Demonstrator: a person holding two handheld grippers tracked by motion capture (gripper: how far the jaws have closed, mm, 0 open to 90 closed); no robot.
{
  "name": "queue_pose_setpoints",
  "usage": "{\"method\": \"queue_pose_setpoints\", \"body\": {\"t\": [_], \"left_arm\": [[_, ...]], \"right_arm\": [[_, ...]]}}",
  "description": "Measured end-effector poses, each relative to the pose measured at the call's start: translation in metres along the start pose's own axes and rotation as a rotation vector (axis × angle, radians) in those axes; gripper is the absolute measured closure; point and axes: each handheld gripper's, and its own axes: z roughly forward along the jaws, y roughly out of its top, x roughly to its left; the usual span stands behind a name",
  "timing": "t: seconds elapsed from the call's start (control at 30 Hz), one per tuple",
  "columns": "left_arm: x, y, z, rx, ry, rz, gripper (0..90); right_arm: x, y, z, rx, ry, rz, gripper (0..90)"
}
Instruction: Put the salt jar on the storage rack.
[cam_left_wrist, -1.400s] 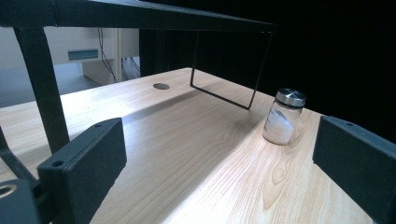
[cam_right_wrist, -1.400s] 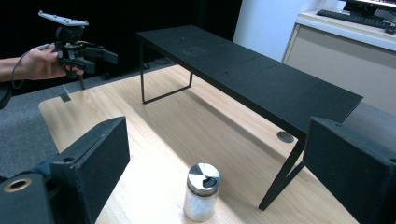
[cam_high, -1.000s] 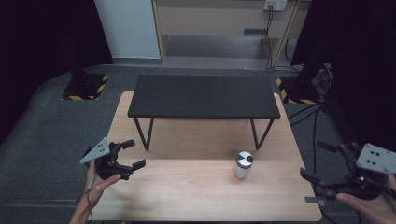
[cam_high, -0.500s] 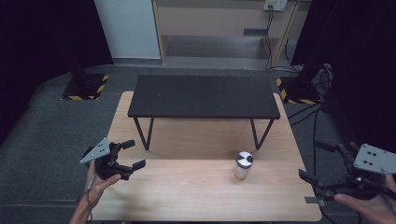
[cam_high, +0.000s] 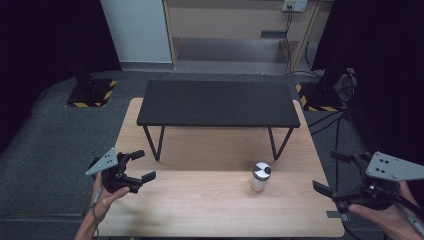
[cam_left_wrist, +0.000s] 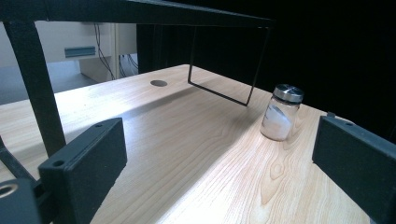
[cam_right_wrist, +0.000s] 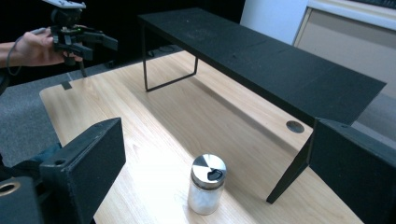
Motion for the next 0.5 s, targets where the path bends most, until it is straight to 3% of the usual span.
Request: {"method": "queue_pose_setpoints", "body": {"t": [0.5], "left_arm": [[0.000, 0.001, 0.000, 0.005, -0.004, 0.003, 2.2]], "right_arm": [[-0.008, -0.006, 0.040, 0.069, 0.007, 0.043, 4.5]]}}
